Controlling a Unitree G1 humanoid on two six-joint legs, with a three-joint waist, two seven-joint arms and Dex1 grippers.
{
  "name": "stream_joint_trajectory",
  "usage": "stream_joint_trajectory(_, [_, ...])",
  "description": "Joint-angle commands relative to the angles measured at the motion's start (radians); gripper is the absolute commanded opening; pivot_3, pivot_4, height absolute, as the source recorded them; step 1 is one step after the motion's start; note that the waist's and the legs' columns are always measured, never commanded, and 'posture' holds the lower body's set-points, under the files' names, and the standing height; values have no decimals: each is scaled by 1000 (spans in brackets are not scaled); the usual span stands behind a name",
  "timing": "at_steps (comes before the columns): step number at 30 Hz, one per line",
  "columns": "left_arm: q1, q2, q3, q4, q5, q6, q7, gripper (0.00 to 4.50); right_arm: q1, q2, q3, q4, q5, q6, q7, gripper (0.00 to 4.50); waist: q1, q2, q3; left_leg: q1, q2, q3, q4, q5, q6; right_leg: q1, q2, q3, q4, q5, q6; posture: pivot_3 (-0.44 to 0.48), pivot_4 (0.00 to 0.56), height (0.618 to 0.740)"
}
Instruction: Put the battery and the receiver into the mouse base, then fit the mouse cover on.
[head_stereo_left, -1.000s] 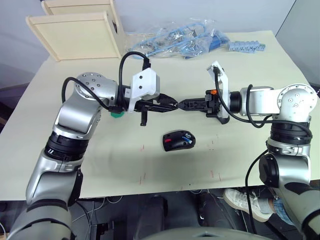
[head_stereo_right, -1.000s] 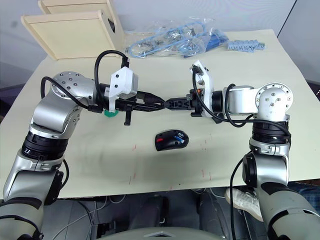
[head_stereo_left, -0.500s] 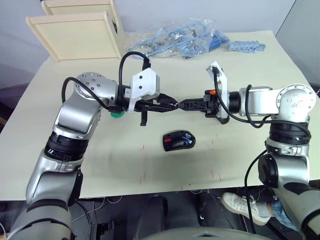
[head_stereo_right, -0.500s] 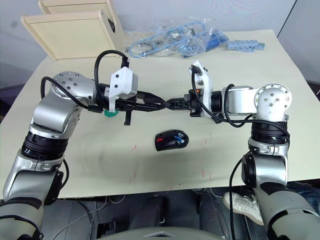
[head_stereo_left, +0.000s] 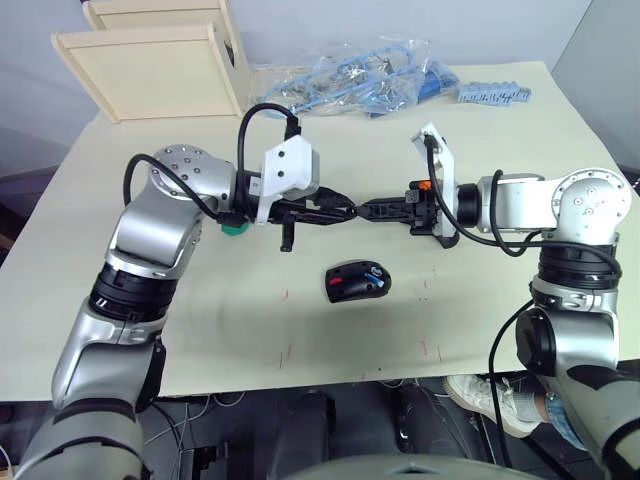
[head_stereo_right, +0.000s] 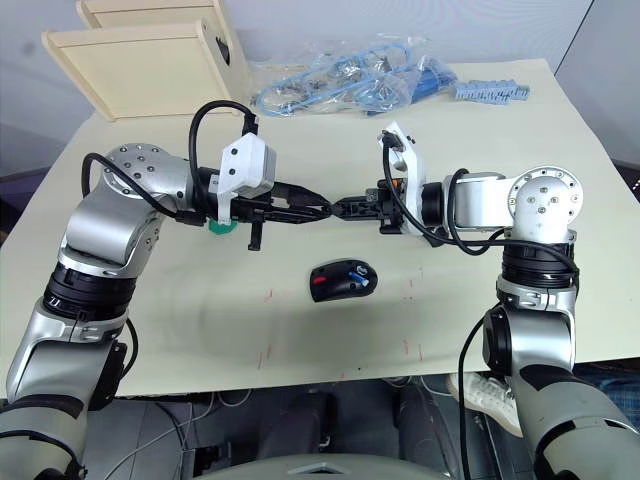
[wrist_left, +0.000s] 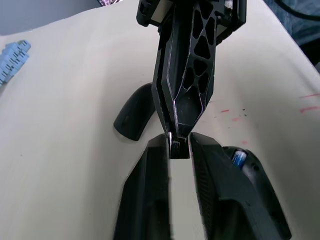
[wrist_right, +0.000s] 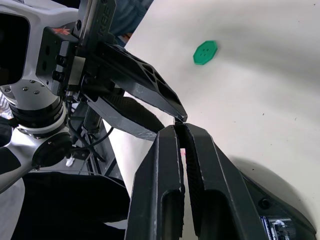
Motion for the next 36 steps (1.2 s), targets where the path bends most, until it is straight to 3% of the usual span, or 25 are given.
stream_joint_trajectory(1, [14, 12, 54, -39, -43, 52, 19, 2529, 5, -23, -16, -39, 24, 7, 13, 0, 0, 0, 0, 0, 0, 0, 0, 0, 0, 0, 0, 0, 0, 0, 0, 0, 150, 740])
stream_joint_trajectory(5, [49, 14, 82, -84, -88, 125, 44, 4492, 24, -63, -13, -47, 33, 7, 28, 0, 0, 0, 0, 0, 0, 0, 0, 0, 0, 0, 0, 0, 0, 0, 0, 0, 150, 740])
stream_joint_trajectory(16, [223, 42, 102, -189, -159, 225, 90, 4492, 136, -232, -6, -119, 67, 7, 95, 0, 1, 0, 0, 0, 0, 0, 0, 0, 0, 0, 0, 0, 0, 0, 0, 0, 150, 740])
stream_joint_trajectory(19, [262, 55, 50, -204, -130, 234, 102, 4492, 239, -319, -9, -198, 74, 7, 138, 0, 6, 0, 0, 0, 0, 0, 0, 0, 0, 0, 0, 0, 0, 0, 0, 0, 150, 740])
stream_joint_trajectory(26, [278, 37, -55, -199, -57, 222, 139, 4492, 394, -438, -48, -299, 79, -11, 201, 0, 8, -1, 0, 0, 0, 1, 1, 0, 0, 1, 0, 1, -1, 0, 0, 0, 150, 740])
stream_joint_trajectory(36, [233, -31, -165, -146, 39, 206, 173, 4492, 492, -464, -80, -335, 80, -47, 188, 0, 11, -1, 0, 1, 0, 0, 1, 0, 0, 2, 1, 0, -1, 0, 0, 0, 150, 740])
